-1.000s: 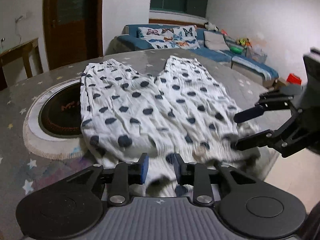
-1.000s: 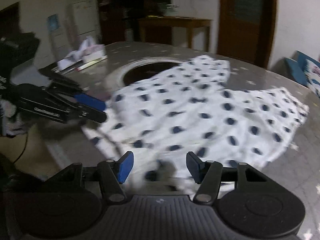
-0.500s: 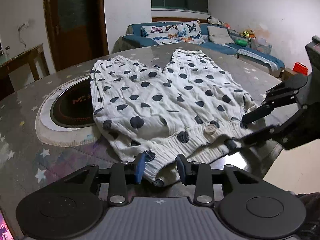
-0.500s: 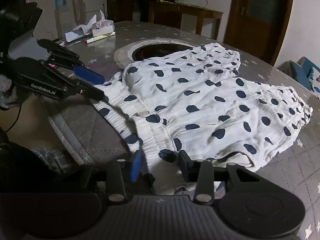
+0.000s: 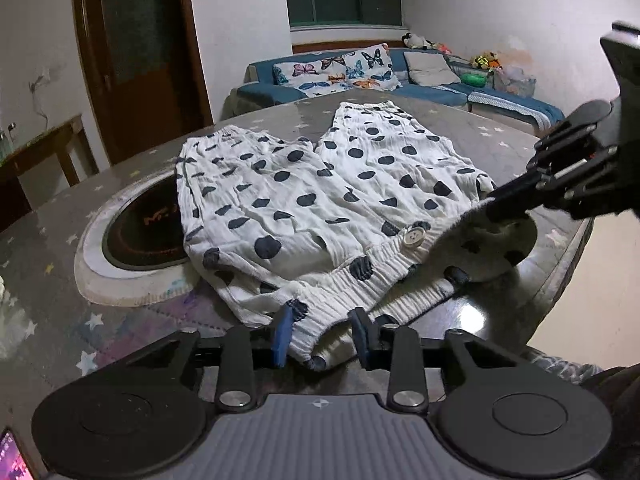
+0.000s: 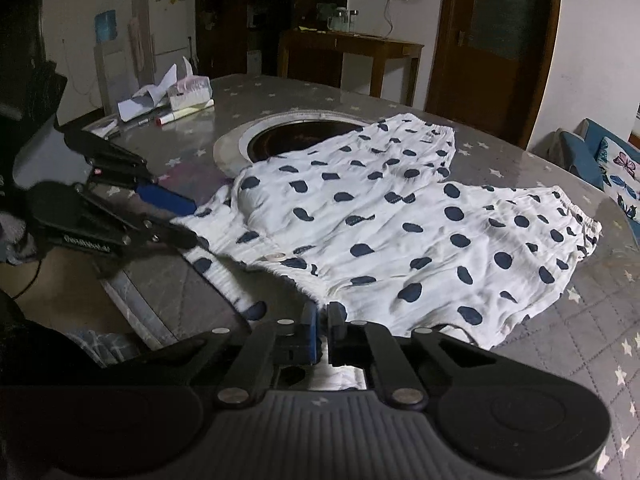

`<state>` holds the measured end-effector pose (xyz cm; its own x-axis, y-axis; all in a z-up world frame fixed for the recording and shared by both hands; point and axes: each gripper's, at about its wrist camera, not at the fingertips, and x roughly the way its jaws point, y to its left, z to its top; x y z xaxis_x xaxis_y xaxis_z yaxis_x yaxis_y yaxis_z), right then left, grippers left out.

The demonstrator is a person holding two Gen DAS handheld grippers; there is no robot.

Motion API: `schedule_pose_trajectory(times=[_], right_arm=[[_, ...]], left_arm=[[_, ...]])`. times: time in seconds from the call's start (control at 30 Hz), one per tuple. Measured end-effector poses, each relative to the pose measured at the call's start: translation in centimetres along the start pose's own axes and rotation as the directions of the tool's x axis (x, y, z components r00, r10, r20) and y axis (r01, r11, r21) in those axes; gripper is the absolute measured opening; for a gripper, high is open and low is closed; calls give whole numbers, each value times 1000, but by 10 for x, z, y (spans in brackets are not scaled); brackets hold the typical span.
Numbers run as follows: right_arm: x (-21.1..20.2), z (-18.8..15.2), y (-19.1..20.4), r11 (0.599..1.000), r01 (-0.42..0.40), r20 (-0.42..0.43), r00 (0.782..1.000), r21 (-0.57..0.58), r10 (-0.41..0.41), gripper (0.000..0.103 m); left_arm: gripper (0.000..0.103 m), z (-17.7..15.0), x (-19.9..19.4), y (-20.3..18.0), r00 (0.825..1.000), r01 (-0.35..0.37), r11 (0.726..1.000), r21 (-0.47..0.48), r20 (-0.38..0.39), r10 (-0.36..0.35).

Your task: Fold clothes

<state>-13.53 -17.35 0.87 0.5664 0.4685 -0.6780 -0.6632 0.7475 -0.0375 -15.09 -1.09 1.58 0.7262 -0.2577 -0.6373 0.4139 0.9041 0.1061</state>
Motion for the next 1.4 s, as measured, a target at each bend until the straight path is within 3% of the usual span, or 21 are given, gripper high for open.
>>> schedule_pose_trajectory(times=[0.13, 0.33, 0.6, 0.77, 1.0, 1.2, 1.4], right_arm=[[-12, 2, 0, 1000, 1, 36, 999, 9, -2, 4], [-10, -11, 3, 1000, -11, -18, 1000, -16, 11, 4], [-1, -21, 12, 993, -80, -110, 991, -93, 69, 10], [-17, -9, -4, 988, -147, -85, 986, -39, 143, 15], [-1, 13, -38, 998, -44, -13, 999, 37, 45, 25], [30, 2, -61, 995, 15, -54, 999, 103, -9, 25], [29, -12, -71, 992, 36, -110, 994, 123, -22, 25]], left_arm=[[5, 1, -9, 3, 1000, 8, 1000, 3, 27, -8], [3, 0, -15, 10, 999, 29, 1000, -8, 29, -28], [5, 1, -17, 15, 997, 73, 996, 52, -13, -72], [7, 20, -31, 25, 995, 82, 996, 24, 52, -84], [7, 54, 6, 11, 989, 129, 991, -32, 82, -126], [8, 65, 53, 5, 995, 99, 994, -53, 28, -97], [8, 51, 74, 24, 996, 40, 996, -81, -74, -46]])
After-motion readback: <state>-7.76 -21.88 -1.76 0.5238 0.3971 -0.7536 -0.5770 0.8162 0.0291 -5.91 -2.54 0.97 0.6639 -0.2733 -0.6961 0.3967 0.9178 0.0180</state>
